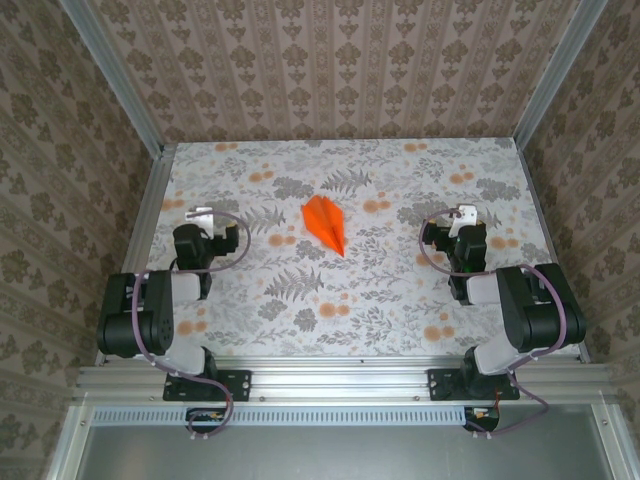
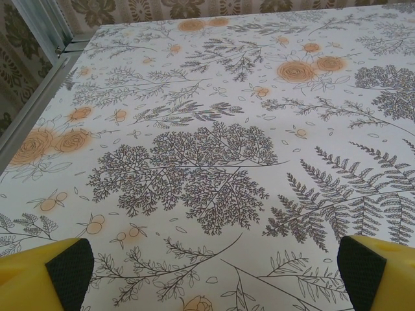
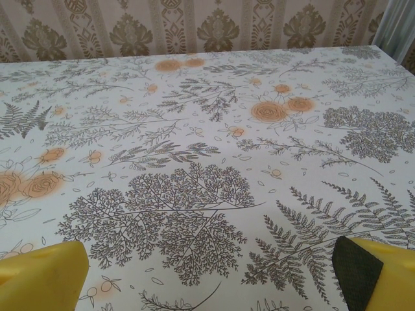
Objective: Fold a paper plane with a square sheet of paper (pick it up from the middle)
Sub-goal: Reset both arms
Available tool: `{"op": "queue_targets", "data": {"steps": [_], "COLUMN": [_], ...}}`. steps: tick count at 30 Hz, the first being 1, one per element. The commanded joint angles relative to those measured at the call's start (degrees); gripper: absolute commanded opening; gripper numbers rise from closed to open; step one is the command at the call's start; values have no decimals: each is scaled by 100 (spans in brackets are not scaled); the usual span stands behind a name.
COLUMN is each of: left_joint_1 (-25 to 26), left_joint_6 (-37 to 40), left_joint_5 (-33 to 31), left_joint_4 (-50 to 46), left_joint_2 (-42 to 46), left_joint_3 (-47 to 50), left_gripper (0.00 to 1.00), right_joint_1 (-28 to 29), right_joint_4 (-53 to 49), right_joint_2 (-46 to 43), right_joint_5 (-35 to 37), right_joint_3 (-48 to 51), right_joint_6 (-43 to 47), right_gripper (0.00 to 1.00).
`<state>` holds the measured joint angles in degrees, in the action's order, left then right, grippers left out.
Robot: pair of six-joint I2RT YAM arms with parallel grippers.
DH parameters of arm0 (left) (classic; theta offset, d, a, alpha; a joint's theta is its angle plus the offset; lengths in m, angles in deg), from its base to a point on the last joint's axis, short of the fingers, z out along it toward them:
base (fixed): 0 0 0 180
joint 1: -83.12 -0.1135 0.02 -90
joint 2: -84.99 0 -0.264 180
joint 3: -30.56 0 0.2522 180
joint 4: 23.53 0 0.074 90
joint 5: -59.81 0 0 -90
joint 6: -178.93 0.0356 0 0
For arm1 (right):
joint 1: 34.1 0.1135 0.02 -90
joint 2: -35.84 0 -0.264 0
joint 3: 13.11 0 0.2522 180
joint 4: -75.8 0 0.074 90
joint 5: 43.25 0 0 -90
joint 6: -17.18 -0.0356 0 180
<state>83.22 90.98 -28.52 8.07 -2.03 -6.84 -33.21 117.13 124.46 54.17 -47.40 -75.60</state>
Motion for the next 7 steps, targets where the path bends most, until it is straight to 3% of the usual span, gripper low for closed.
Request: {"op": "queue_targets", "data": {"steps": [1,7], "left_joint_1": [41,38], "left_joint_6": [103,103], "left_joint_5": [-35,-35], "left_joint_4": [-48,-63], "left_joint_2": [-32,-35], "left_joint_3": [-91,-102], "left_gripper": [100,100], "right_joint_1": [-8,-9], "right_joint_4": [-33,-33], "right_joint_2": [26,25], "right_joint_5": [-31,-30], "right_joint_3": [-101,-98], "right_joint_6": [-51,-55], "right_gripper": [100,100]}}
